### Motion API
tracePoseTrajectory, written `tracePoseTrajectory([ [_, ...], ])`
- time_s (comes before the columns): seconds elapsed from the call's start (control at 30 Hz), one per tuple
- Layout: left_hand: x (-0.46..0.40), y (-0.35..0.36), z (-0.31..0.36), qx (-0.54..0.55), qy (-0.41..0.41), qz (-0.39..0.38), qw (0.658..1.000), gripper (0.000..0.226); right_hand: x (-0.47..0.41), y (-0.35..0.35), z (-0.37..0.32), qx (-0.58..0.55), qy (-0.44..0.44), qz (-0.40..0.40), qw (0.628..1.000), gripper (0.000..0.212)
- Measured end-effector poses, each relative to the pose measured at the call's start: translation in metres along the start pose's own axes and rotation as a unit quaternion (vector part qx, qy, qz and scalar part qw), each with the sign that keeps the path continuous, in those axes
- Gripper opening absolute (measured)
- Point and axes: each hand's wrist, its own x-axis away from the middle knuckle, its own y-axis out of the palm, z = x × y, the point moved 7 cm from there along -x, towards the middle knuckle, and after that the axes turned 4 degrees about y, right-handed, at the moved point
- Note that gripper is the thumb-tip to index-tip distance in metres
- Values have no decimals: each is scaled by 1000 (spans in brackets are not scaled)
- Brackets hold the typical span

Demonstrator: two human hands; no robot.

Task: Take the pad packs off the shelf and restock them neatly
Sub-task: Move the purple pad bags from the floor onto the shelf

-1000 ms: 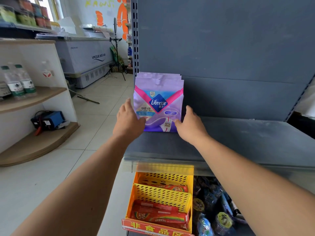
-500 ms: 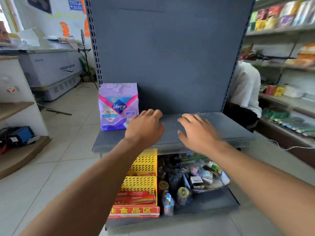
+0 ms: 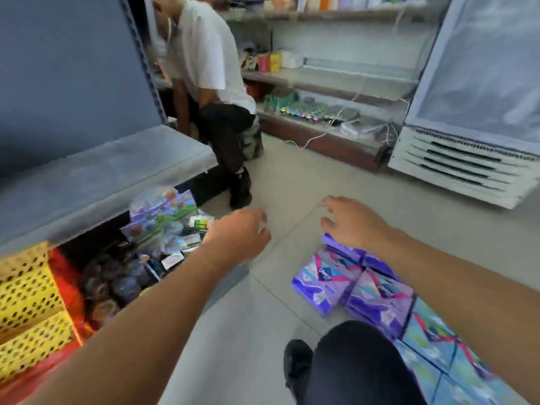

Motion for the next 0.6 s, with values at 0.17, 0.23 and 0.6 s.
tracePoseTrajectory([
  [0.17,-80,141,57,48,19,-119,992,32,-5,103,146,-83,157,-78,981,38],
  [0.23,-105,198,75,70,21,-159,985,33,-2,146,195,-117,222,-104,962,41],
  [0.6,-155,431,166,275,31,-275,921,37,42,298,344,-244,472,-90,842,63],
])
